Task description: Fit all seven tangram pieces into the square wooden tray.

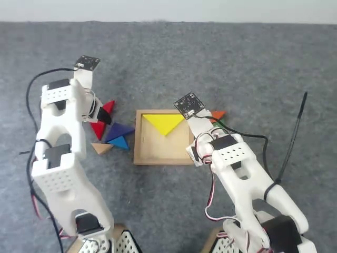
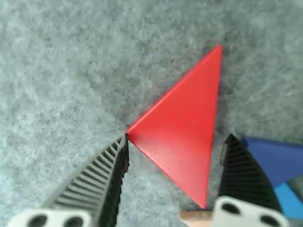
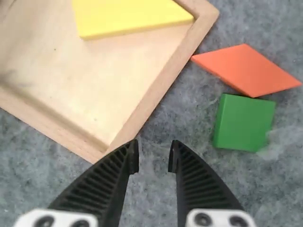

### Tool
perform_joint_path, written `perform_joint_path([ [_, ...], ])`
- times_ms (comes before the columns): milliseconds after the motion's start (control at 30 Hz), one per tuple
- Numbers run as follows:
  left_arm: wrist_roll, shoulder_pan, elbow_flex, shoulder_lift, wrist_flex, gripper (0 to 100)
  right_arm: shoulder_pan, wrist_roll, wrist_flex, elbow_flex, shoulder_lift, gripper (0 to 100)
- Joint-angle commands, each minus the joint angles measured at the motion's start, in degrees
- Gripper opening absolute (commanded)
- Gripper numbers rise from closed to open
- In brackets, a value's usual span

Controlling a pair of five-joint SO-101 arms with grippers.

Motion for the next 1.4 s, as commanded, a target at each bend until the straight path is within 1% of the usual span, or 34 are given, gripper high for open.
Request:
perform_joint_path([
  [0,-2.2,-0.3,-2.7,-0.7,0.3,30,-0.5,-0.1,-1.3,-0.3,-2.2,11.1],
  [167,-2.8,-0.4,-3.6,-0.4,-0.2,31,-0.3,-0.1,-1.4,-0.3,-2.2,11.2],
  [267,-1.0,-1.0,-4.4,0.7,0.4,33,-0.5,-0.1,-1.5,-0.3,-2.2,11.2],
  [667,-1.8,-1.8,-19.7,10.9,10.5,33,-0.5,-0.1,-1.5,-0.3,-2.2,11.2],
  [767,-1.8,-0.8,-21.9,12.3,12.2,33,-0.5,-0.1,-1.5,-0.3,-2.2,11.2],
  [1367,-1.5,0.3,-22.0,13.1,12.7,30,-0.4,0.0,-1.5,-0.3,-2.2,11.2],
])
